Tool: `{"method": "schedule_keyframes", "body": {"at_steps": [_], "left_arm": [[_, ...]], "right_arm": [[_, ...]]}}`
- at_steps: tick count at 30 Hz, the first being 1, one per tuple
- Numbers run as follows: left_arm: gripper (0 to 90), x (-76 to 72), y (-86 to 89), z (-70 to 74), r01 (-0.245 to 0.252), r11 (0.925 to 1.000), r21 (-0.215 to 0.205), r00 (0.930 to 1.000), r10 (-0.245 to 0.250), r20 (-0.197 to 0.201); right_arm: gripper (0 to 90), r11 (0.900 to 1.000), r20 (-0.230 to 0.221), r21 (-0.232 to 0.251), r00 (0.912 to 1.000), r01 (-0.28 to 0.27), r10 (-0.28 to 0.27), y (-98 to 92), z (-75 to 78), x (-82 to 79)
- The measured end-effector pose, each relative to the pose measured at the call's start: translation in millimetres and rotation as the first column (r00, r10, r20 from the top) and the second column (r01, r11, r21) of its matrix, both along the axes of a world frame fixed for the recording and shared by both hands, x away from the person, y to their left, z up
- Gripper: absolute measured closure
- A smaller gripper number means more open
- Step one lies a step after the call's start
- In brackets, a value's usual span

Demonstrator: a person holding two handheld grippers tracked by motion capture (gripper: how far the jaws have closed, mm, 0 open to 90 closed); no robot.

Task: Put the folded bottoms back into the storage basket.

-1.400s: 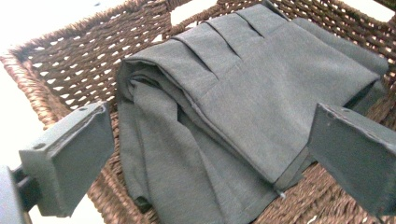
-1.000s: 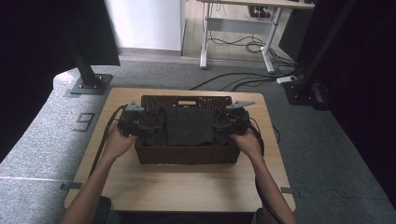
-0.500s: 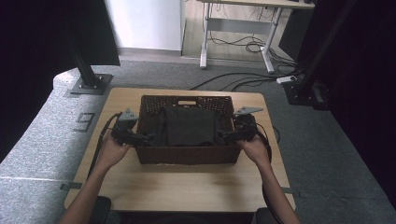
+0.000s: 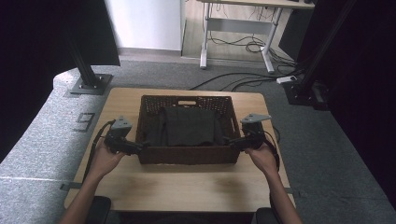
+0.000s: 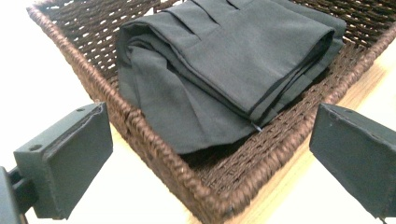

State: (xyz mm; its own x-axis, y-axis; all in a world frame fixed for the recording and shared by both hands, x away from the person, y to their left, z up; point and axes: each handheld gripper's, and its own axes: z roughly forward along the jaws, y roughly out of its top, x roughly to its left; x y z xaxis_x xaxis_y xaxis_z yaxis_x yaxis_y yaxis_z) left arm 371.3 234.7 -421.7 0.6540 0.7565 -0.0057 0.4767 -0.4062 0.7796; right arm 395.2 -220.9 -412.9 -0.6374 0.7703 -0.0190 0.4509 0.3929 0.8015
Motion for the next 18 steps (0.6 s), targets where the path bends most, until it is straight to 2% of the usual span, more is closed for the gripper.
{"method": "schedule_keyframes", "body": {"at_steps": [7,14,18], "left_arm": [[0.0,-10.0,9.2,-4.8,-0.004,1.0000,-0.003,1.0000,0.004,-0.001],[0.0,-20.0,21.9,-17.1,-0.022,0.9997,-0.008,0.9997,0.022,-0.011],[0.0,-23.5,26.3,-23.7,-0.029,0.9994,-0.018,0.9994,0.028,-0.018]], "right_arm": [[0.0,1.000,0.000,-0.002,0.9999,0.017,-0.017,-12.8,-5.3,-12.2],[0.0,0.999,0.002,-0.006,0.9989,0.046,-0.046,-27.9,-10.3,-23.7],[0.0,0.998,-0.015,-0.006,0.9977,0.066,-0.066,-36.0,-14.6,-30.6]]}}
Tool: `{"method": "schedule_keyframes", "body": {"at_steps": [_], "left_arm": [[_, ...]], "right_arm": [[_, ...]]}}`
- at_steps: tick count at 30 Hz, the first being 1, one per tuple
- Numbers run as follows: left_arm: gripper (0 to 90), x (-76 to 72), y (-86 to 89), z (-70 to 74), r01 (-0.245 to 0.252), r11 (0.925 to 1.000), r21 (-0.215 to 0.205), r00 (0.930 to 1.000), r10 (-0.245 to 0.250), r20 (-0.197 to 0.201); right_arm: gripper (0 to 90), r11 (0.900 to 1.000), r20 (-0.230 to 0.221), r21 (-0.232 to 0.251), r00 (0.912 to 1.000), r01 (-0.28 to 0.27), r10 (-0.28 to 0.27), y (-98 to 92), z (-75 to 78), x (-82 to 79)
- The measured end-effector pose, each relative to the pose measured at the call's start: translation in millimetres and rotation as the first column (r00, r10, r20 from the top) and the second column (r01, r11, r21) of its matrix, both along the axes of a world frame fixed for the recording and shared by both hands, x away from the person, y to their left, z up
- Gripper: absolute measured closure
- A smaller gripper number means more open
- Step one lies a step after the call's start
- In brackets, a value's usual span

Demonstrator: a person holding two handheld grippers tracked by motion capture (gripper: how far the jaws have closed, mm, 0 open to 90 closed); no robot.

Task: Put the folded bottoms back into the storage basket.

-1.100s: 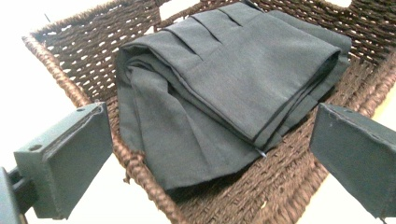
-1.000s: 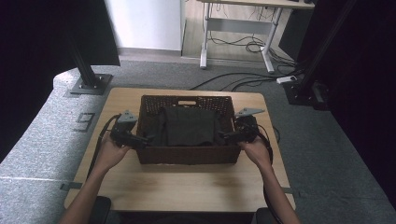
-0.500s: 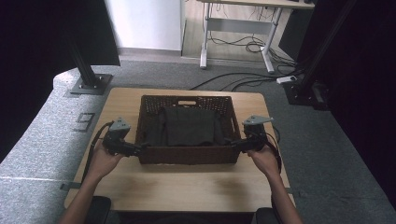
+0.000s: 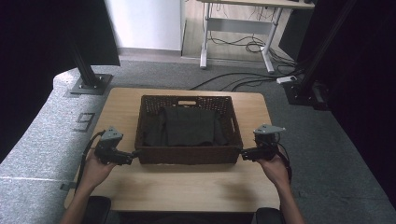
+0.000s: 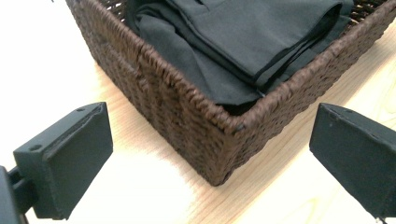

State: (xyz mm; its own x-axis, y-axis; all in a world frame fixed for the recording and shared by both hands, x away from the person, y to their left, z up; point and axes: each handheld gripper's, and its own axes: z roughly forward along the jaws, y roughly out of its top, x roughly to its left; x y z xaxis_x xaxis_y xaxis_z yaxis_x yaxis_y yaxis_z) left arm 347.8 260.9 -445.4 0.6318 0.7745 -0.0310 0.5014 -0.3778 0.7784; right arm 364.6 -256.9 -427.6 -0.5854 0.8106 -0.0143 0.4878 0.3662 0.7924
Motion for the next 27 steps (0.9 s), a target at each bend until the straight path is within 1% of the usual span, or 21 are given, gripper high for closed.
{"method": "schedule_keyframes", "body": {"at_steps": [6,11,15,20,23,27], "left_arm": [[0.0,-3.9,0.5,-12.8,0.005,1.0000,0.003,1.0000,-0.005,-0.007],[0.0,-6.3,0.3,-24.8,0.005,1.0000,-0.001,0.9997,-0.005,-0.022],[0.0,-7.7,-0.4,-37.2,0.003,1.0000,-0.002,0.9992,-0.003,-0.040],[0.0,-8.6,-2.1,-50.3,0.001,1.0000,-0.004,0.9984,-0.001,-0.057],[0.0,-9.4,-3.1,-57.5,0.003,1.0000,0.006,0.9980,-0.002,-0.063],[0.0,-10.2,-4.0,-67.5,-0.001,1.0000,-0.005,0.9970,0.000,-0.078]], "right_arm": [[0.0,1.000,-0.020,-0.026,0.9997,0.017,-0.018,-3.8,-13.3,-8.7],[0.0,1.000,-0.034,-0.010,0.9992,0.020,-0.020,-4.8,-25.9,-11.8],[0.0,1.000,-0.041,0.004,0.9987,0.029,-0.029,-5.2,-36.6,-13.2],[0.0,0.999,-0.054,-0.007,0.9980,0.032,-0.032,-2.8,-50.7,-14.1],[0.0,0.999,-0.065,-0.010,0.9971,0.038,-0.038,0.0,-61.2,-14.8],[0.0,0.999,-0.080,-0.010,0.9960,0.040,-0.040,3.0,-74.2,-15.8]]}}
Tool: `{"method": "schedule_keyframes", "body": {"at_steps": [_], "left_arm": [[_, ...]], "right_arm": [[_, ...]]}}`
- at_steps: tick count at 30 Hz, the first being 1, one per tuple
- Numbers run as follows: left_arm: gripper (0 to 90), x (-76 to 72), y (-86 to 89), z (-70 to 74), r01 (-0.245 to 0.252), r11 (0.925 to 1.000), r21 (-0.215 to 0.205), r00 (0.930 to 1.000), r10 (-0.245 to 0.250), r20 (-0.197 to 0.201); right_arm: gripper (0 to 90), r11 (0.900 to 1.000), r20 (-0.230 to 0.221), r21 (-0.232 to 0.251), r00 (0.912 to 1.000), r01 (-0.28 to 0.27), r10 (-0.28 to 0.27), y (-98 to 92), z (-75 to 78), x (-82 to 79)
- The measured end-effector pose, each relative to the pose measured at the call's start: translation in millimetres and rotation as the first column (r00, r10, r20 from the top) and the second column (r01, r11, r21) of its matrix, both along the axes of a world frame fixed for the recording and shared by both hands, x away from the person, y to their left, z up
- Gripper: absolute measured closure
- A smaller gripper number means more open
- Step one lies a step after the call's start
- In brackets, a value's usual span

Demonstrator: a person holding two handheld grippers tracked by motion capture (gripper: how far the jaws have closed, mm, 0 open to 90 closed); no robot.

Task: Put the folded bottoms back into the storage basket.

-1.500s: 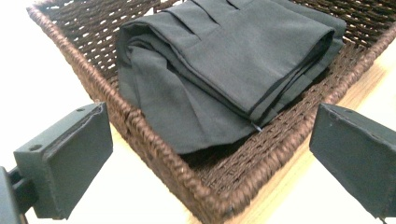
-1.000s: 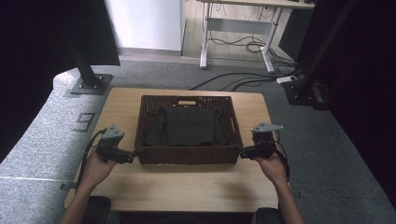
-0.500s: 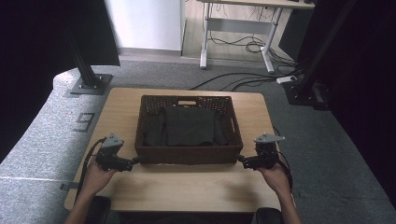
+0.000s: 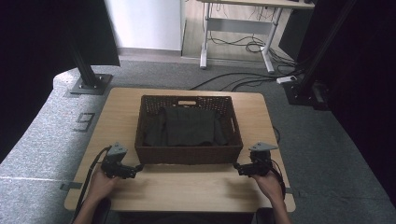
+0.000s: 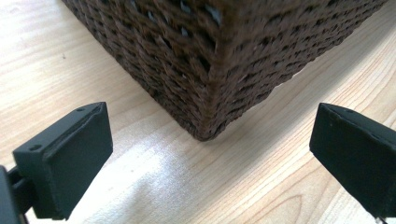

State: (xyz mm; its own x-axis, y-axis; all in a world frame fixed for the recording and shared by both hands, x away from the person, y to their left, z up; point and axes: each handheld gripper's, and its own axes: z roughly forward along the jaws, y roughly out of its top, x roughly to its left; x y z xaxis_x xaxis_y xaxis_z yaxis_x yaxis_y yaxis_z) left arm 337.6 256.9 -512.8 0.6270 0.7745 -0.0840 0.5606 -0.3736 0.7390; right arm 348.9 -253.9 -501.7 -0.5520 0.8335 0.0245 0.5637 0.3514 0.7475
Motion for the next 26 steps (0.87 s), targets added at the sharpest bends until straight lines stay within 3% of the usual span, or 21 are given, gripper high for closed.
{"method": "schedule_keyframes", "body": {"at_steps": [2,7,11,14,17,18,26], "left_arm": [[0.0,-0.3,-0.8,-5.6,-0.004,1.0000,0.001,1.0000,0.004,-0.007],[0.0,0.1,-7.1,-15.3,0.014,0.9975,0.070,0.9997,-0.012,-0.024],[0.0,2.3,-10.1,-25.8,0.022,0.9978,0.063,0.9983,-0.018,-0.056],[0.0,3.1,-10.0,-31.1,0.021,0.9961,0.086,0.9974,-0.015,-0.070],[0.0,2.7,-12.3,-35.3,0.010,0.9923,0.123,0.9988,-0.004,-0.048],[0.0,2.4,-13.8,-35.6,0.007,0.9904,0.138,0.9991,-0.001,-0.042],[0.0,2.5,-14.1,-35.6,0.002,0.9905,0.137,0.9990,0.004,-0.044]], "right_arm": [[0.0,1.000,-0.009,0.003,1.0000,0.002,-0.002,1.5,-6.3,-0.7],[0.0,1.000,-0.027,0.004,0.9996,0.007,-0.007,3.7,-21.2,-1.6],[0.0,1.000,-0.047,-0.004,0.9988,0.014,-0.014,6.7,-34.9,-2.0],[0.0,1.000,-0.060,-0.024,0.9981,0.011,-0.012,10.2,-44.0,-2.9],[0.0,0.999,-0.063,-0.045,0.9980,0.009,-0.012,14.4,-52.1,-3.6],[0.0,0.999,-0.043,-0.053,0.9990,0.011,-0.013,15.7,-53.8,-4.5],[0.0,0.999,-0.031,-0.041,0.9994,0.017,-0.018,17.8,-55.3,-4.8]]}}
